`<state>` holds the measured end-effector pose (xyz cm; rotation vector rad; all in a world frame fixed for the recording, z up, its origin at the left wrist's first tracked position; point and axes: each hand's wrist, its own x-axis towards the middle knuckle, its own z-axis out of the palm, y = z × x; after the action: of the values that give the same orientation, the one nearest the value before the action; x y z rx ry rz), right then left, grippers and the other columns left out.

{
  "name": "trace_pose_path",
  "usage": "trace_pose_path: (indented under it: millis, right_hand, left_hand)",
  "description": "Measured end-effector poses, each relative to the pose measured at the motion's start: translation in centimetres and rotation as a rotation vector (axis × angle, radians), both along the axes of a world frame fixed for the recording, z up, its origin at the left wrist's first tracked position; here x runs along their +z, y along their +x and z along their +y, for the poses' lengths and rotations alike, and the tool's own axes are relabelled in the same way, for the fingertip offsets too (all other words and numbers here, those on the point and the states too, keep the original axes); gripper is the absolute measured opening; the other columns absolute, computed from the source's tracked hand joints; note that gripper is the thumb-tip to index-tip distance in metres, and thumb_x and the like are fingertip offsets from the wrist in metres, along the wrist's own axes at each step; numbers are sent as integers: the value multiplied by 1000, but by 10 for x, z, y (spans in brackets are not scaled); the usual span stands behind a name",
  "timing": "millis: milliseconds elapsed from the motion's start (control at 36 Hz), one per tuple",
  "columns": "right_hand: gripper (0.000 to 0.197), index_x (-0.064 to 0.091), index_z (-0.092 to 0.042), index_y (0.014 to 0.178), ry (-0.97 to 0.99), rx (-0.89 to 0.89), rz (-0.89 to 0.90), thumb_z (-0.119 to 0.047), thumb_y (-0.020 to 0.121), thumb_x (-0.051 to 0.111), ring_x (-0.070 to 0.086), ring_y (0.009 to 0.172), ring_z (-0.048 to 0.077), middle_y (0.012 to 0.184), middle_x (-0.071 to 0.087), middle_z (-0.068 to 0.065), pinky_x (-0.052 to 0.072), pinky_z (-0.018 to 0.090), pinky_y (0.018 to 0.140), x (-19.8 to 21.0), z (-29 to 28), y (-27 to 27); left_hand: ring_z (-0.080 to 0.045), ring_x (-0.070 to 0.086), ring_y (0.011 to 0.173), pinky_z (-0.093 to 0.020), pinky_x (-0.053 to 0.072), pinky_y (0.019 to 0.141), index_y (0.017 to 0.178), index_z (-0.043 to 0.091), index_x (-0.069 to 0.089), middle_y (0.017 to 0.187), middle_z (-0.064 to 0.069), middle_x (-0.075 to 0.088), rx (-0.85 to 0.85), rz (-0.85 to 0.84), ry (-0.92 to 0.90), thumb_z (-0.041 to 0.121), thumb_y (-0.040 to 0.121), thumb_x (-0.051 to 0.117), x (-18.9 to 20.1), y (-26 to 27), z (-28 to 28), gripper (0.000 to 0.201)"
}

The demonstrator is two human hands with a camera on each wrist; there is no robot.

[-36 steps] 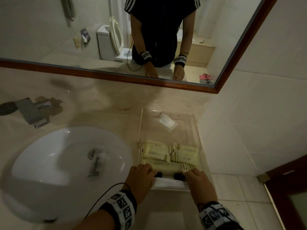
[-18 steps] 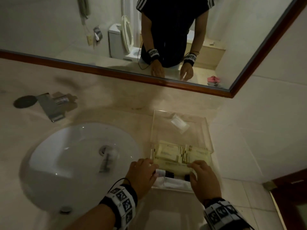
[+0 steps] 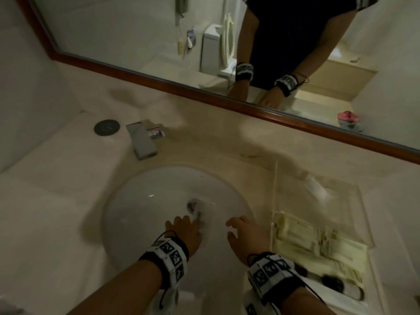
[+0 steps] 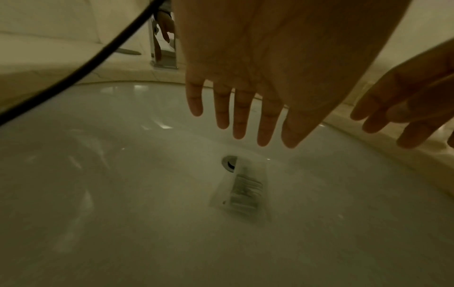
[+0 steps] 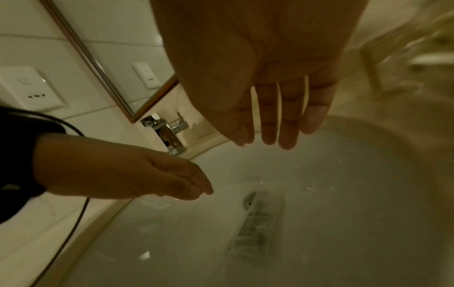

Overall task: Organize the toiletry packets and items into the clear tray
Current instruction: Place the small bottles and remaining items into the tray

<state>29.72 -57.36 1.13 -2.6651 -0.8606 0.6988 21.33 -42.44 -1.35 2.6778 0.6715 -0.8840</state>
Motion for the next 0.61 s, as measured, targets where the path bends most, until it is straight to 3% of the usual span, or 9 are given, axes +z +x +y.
trace_pose_path:
  millis: [111, 306, 417, 528, 611]
  right_hand:
    - [34, 47, -26, 126, -130, -24, 116, -32, 93, 47, 55, 112, 21, 126, 52, 1, 45, 31, 96, -22, 35, 6]
    - [53, 34, -19, 139, -319, -147, 337, -39, 92, 48, 47, 126, 28, 139, 46, 9, 41, 33, 102, -72, 73, 18]
    - [62, 24, -12, 147, -375, -210, 374, -41, 95, 43, 32, 139, 27, 152, 30, 10, 31, 34, 113, -99, 84, 16]
    - [53, 35, -5, 140, -375, -309, 416, -32, 96, 47, 41, 132, 30, 145, 39, 14, 36, 33, 106, -115, 95, 16]
    - [56, 35, -7, 137, -370, -397, 438, -40, 94, 48, 44, 129, 29, 142, 41, 12, 39, 32, 103, -127, 102, 12]
  left_hand:
    - [-33, 23, 141, -50, 15, 118, 143, 20, 33, 153, -11, 26, -12, 62, -40, 37, 98, 36, -12, 1, 27, 48]
    - [-32, 18, 144, -49, 14, 118, 148, 21, 22, 156, -8, 20, -69, 125, -66, 37, 98, 37, -43, 18, 69, 55]
    - [-31, 9, 147, -49, 8, 119, 151, 24, 13, 160, -6, 8, -136, 147, -66, 31, 100, 36, -55, 39, 92, 56]
    - [-32, 13, 145, -50, 13, 118, 151, 24, 13, 159, -8, 11, -246, 92, -55, 23, 99, 39, -71, 55, 104, 58]
    - [-32, 16, 143, -50, 15, 116, 151, 22, 15, 157, -9, 15, -313, 60, -68, 15, 97, 37, -85, 63, 108, 58]
